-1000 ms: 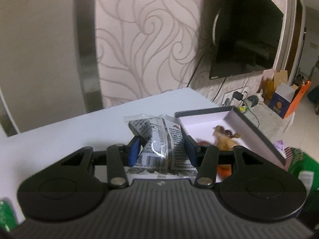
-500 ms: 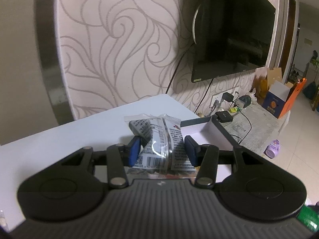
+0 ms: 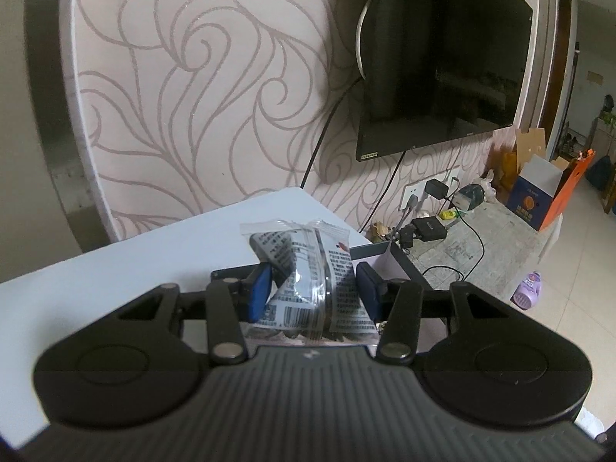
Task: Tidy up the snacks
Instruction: 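Carry green bag and clear packet over the black box, then open left gripper releasing clear packet while right gripper releases green bag into box, then move both tools away from the box toward the remaining snacks on table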
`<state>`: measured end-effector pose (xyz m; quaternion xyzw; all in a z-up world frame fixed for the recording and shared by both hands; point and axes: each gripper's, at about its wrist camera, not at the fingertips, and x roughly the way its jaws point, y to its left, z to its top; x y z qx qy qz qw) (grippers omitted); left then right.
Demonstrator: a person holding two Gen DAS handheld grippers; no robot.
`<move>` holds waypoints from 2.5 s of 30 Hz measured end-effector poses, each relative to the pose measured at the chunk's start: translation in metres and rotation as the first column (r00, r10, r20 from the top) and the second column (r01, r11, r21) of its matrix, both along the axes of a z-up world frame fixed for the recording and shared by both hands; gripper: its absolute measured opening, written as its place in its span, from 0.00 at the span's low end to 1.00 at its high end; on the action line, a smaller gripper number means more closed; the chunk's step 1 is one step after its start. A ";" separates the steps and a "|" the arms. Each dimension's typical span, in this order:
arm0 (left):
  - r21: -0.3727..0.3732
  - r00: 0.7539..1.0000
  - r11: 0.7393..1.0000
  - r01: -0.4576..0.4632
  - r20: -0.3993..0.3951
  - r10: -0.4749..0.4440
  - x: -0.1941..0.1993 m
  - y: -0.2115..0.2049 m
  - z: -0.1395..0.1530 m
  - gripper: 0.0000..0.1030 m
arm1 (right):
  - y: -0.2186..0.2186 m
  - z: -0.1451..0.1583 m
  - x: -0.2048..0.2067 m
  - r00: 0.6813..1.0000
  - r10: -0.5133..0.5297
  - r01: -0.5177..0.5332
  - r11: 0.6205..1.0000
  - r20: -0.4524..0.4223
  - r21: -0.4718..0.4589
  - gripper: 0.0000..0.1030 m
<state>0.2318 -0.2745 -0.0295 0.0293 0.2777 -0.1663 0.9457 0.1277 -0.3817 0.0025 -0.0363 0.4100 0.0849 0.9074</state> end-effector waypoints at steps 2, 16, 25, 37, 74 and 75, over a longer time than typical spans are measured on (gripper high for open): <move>0.000 1.000 1.000 0.001 -0.001 -0.001 0.002 -0.002 -0.002 0.49 | -0.002 -0.001 0.003 1.000 0.000 0.000 1.000 -0.003 0.002 0.72; -0.003 1.000 1.000 0.018 0.022 -0.018 0.008 -0.006 0.000 0.48 | -0.004 -0.007 0.012 1.000 0.005 -0.005 1.000 -0.017 0.002 0.72; -0.015 1.000 1.000 0.024 0.020 -0.023 0.006 -0.003 0.003 0.48 | -0.004 -0.006 0.011 1.000 0.009 -0.009 1.000 -0.015 0.000 0.72; -0.023 0.999 0.999 0.039 0.020 -0.039 -0.002 0.004 0.008 0.48 | -0.002 -0.007 0.013 1.000 -0.012 0.011 1.000 -0.017 -0.010 0.72; -0.031 0.999 0.999 -0.019 0.049 0.021 -0.040 0.069 0.029 0.48 | -0.004 0.012 -0.015 0.993 -0.088 0.087 0.996 0.073 0.017 0.81; -0.032 0.998 0.999 -0.026 0.049 0.028 -0.041 0.072 0.029 0.48 | -0.001 0.012 -0.013 0.994 -0.082 0.081 0.997 0.075 0.010 0.81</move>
